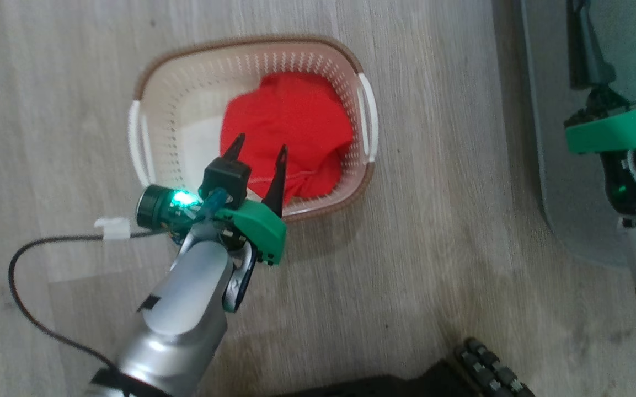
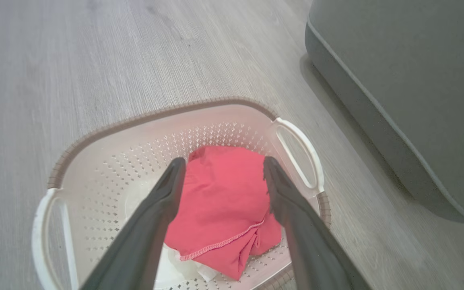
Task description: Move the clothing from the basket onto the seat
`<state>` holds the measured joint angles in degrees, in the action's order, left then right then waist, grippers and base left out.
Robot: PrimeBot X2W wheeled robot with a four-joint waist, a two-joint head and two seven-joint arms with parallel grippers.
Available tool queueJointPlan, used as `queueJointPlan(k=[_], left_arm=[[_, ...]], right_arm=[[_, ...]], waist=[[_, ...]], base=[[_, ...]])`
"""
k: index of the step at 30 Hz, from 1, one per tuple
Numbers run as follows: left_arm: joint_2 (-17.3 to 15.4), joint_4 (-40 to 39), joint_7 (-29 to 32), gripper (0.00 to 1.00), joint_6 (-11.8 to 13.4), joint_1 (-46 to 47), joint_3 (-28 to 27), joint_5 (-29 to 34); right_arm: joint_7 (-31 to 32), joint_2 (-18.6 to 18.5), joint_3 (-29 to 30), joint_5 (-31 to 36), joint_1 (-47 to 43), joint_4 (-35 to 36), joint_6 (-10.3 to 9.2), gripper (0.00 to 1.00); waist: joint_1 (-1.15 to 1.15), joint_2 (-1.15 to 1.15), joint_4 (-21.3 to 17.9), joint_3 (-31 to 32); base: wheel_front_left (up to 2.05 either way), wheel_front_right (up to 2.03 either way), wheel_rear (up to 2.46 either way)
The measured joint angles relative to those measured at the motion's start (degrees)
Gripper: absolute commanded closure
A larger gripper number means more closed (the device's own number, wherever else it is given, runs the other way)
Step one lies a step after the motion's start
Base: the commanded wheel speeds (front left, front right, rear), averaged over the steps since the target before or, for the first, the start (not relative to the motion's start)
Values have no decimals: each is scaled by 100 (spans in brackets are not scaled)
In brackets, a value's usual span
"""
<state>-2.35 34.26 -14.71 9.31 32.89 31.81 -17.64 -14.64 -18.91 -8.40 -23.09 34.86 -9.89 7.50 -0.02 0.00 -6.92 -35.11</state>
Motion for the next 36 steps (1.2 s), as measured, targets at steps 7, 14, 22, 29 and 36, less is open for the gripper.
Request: queueJointPlan(k=[7, 14, 22, 29, 36], left_arm=[[-1, 792, 0, 0, -13, 694, 226, -105], [0, 1741, 0, 0, -107, 1587, 438, -236], [3, 2930, 0, 0, 107, 2442, 709, -176], [-2, 3704, 18, 0, 392, 2933, 715, -165], [-118, 3929, 274, 0, 789, 3161, 735, -142]], right_arm=[[0, -7, -23, -69, 288, 179, 1, 0], [0, -14, -16, -113, 509, 335, 0, 0], [0, 68, -5, -119, 623, 457, 1, 0], [0, 167, -9, -152, 767, 511, 1, 0], [0, 227, -36, -162, 818, 568, 1, 0]], waist=[[1, 0, -233, -646], [1, 0, -502, -1293], [1, 0, -759, -1750], [1, 0, -897, -2024], [2, 0, -994, -2254]], base=[[0, 0, 0], [0, 0, 0], [0, 0, 0], [0, 0, 0], [0, 0, 0]])
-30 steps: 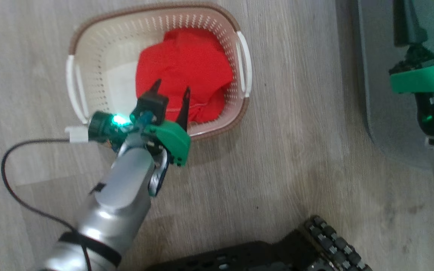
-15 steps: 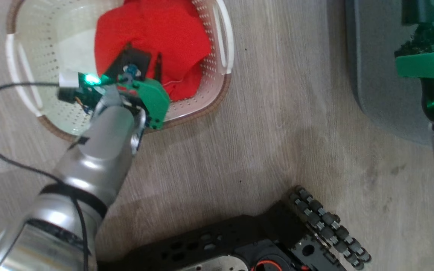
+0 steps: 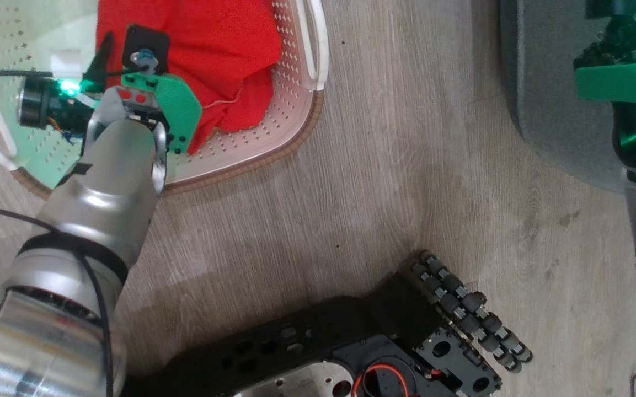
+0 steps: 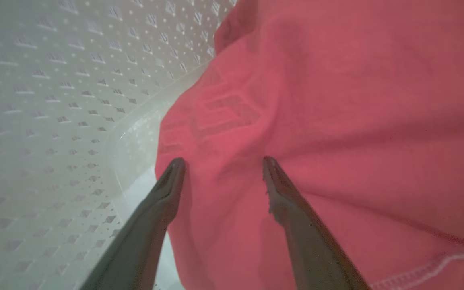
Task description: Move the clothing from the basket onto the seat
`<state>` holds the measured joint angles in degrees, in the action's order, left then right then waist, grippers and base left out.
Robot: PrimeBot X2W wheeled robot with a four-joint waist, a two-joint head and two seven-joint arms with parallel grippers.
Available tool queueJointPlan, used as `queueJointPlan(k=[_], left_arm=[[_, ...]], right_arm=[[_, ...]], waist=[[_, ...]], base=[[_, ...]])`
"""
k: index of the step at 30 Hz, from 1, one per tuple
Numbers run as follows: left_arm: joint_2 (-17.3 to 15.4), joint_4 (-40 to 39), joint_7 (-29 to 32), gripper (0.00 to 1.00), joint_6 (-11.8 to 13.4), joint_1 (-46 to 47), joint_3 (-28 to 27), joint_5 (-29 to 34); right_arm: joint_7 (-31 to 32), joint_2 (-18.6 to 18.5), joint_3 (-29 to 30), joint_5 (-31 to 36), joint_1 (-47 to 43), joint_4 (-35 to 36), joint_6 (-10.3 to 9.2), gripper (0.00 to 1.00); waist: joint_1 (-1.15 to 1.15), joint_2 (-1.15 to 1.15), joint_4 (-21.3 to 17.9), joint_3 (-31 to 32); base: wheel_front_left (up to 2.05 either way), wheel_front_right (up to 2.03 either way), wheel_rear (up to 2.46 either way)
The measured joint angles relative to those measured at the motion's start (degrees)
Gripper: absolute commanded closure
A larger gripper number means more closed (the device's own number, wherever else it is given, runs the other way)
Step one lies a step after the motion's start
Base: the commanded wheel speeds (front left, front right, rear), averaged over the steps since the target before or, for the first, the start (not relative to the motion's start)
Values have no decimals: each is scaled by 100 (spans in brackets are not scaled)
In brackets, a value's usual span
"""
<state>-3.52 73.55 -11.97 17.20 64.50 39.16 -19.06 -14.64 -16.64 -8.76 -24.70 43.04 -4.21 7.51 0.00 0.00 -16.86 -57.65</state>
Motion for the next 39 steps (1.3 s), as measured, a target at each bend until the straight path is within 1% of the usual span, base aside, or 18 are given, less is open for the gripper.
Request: queueJointPlan(k=[3, 7, 8, 9, 12, 16, 22, 26, 29, 31, 37, 39], left_arm=[[-41, 20, 201, 0, 60, 57, 47, 9], [-48, 55, 444, 0, -67, 79, 156, 56], [-48, 60, 461, 35, -94, 85, 155, 56], [-49, 63, 479, 100, -125, 89, 153, 53], [-60, 70, 441, 100, -200, 91, 147, -13], [-48, 74, 187, 100, -298, 32, 122, -122], [44, 48, -130, 100, -452, -314, 101, -312], [83, -115, -216, 100, -543, -533, 82, -431], [100, -358, -230, 100, -569, -681, 93, -474], [107, -686, -231, 100, -587, -820, 135, -524], [121, -1481, -231, 100, -577, -1378, 158, -664], [121, -1611, -231, 100, -560, -1480, 160, -676]], right_arm=[[0, 2, -16, 0, 9, 3, 0, 0], [0, 9, -23, 0, 13, 9, 0, 0], [0, 9, -24, 0, 14, 9, 0, 0], [0, 12, -29, 0, 15, 8, 0, 0], [0, 40, -55, 0, 43, 0, 0, 0], [0, 58, -57, 0, 126, -54, 0, 0], [0, 60, -55, 2, 63, -222, 0, 0], [0, 56, -55, 10, -88, -343, 0, 0], [0, 43, -49, 22, -266, -454, -1, 0], [0, 36, -53, 54, -352, -534, -1, 0], [0, 4, -52, 129, -631, -794, 0, 0], [0, 5, -54, 152, -704, -843, -1, 0]], waist=[[0, 0, -8, -41], [0, 0, -9, -71], [0, 0, -8, -75], [0, 0, -10, -76], [0, 0, -33, -65], [0, 0, -12, 86], [0, 0, 112, 504], [0, 0, 233, 853], [0, 0, 342, 1137], [1, 0, 418, 1326], [1, 0, 659, 1931], [1, 0, 702, 2041]], base=[[0, 0, 0], [0, 0, 0], [0, 0, 0], [0, 0, 0], [0, 0, 0], [0, 0, 0], [0, 0, 0], [0, 0, 0], [0, 0, 0], [0, 0, 0], [0, 0, 0], [0, 0, 0]])
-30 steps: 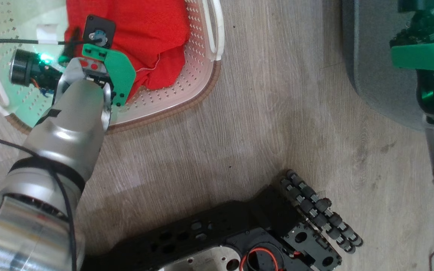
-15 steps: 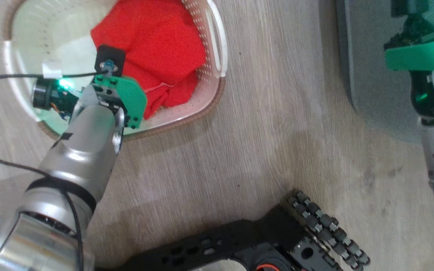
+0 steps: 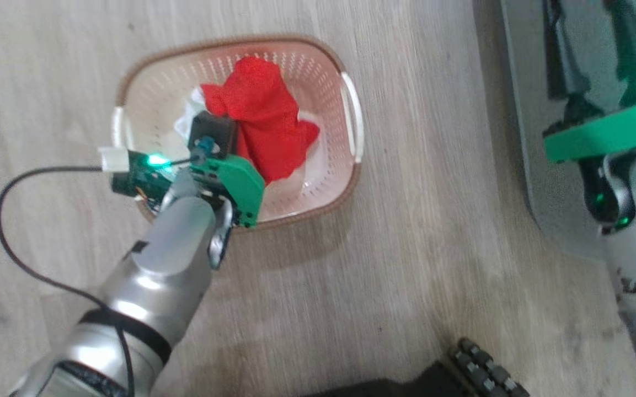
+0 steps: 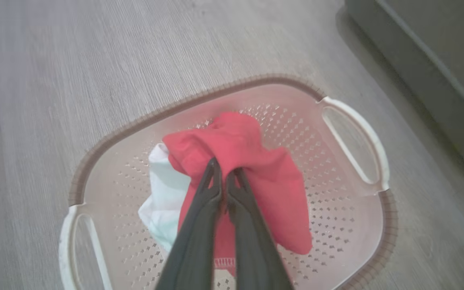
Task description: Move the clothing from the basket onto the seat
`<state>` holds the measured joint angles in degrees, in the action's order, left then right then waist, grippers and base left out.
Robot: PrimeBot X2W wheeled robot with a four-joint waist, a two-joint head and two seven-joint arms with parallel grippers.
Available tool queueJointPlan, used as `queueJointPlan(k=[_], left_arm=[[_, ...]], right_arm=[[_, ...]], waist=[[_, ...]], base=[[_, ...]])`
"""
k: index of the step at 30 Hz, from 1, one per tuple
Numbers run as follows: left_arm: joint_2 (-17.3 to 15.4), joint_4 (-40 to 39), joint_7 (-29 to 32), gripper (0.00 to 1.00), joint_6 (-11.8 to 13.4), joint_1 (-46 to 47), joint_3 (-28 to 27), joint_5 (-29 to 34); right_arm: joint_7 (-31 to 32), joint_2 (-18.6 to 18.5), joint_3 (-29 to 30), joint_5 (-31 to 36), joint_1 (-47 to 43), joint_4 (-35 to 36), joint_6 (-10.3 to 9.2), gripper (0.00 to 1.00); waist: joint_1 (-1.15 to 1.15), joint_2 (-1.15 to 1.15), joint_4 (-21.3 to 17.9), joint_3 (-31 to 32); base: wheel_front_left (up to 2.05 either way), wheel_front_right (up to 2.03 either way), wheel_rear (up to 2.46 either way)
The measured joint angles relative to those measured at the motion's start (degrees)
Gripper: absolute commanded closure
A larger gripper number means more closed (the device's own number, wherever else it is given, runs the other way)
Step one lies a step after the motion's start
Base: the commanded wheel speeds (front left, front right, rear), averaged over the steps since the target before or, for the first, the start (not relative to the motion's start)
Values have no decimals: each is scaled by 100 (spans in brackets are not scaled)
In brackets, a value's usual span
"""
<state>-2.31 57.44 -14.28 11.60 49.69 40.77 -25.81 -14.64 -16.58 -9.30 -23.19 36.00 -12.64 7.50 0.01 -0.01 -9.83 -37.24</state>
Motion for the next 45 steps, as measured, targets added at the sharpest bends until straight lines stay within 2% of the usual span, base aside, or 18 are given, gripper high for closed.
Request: queueJointPlan(k=[8, 17, 28, 45], left_arm=[[1, -1003, 0, 100, 70, -612, -70, 16], [-1, -2106, 0, 100, 66, -1279, -442, 389], [0, -3323, 0, 100, -113, -1851, -905, 894], [-112, -4562, -16, 100, -335, -1947, -1116, 1188]], right_arm=[[0, -3, 2, 100, -498, -328, 0, 0], [0, 49, 4, 205, -959, -648, 0, 0], [1, 202, 111, 349, -1408, -915, 0, 0], [1, 398, 185, 419, -1853, -1159, 0, 0]], waist=[[0, 0, 354, 856], [0, 0, 718, 1763], [0, 0, 977, 2623], [0, 0, 1075, 3228]], base=[[0, 0, 0], [0, 0, 0], [0, 0, 0], [0, 0, 0]])
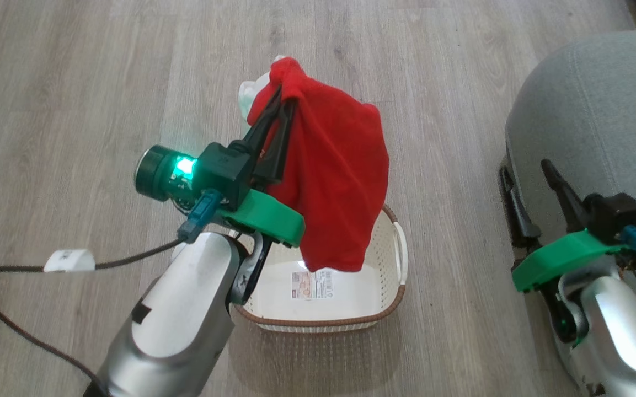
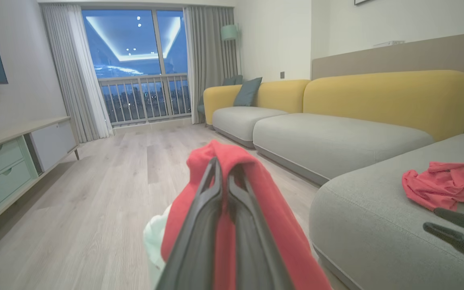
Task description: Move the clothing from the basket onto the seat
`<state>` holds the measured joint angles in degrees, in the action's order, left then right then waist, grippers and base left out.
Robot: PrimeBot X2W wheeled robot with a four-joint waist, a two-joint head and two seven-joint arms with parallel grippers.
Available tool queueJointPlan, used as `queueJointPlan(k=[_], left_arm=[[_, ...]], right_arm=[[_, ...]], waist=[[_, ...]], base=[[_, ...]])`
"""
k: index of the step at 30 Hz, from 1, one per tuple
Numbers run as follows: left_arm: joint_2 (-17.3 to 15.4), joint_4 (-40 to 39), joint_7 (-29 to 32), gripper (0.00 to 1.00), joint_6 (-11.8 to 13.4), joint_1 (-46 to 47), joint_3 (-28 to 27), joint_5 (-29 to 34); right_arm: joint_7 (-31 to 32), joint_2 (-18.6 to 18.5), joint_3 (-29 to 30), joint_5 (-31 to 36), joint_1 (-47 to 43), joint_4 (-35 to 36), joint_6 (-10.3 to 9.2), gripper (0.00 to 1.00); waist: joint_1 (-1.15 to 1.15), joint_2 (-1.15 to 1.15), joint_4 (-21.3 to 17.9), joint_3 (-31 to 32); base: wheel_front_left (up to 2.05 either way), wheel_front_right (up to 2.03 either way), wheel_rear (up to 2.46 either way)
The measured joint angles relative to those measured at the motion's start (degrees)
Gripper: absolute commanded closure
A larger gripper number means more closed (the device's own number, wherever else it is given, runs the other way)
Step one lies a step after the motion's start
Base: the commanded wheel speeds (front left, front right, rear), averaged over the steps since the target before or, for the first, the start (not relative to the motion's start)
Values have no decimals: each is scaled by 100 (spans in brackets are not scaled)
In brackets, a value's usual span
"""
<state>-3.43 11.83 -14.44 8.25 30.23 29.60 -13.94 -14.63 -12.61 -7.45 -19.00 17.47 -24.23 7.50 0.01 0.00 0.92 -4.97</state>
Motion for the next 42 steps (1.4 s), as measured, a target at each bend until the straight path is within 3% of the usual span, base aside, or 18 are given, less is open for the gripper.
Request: queueJointPlan(k=[16, 32, 42], left_arm=[[-44, -521, 0, 100, 0, 23, 27, 41], [-35, -457, 0, 100, 0, 20, 201, -20], [7, -352, 0, 100, 0, 22, 379, -21]], right_arm=[[0, 64, -34, 33, -96, 200, 0, 0], [0, -82, -2413, -377, 1049, 1691, 0, 0], [-1, -200, -3273, -318, 1723, 1435, 1, 0]], waist=[[0, 0, 21, 56], [0, 0, 127, -10], [-1, 0, 221, -89]], base=[[0, 0, 0], [0, 0, 0], [0, 0, 0]])
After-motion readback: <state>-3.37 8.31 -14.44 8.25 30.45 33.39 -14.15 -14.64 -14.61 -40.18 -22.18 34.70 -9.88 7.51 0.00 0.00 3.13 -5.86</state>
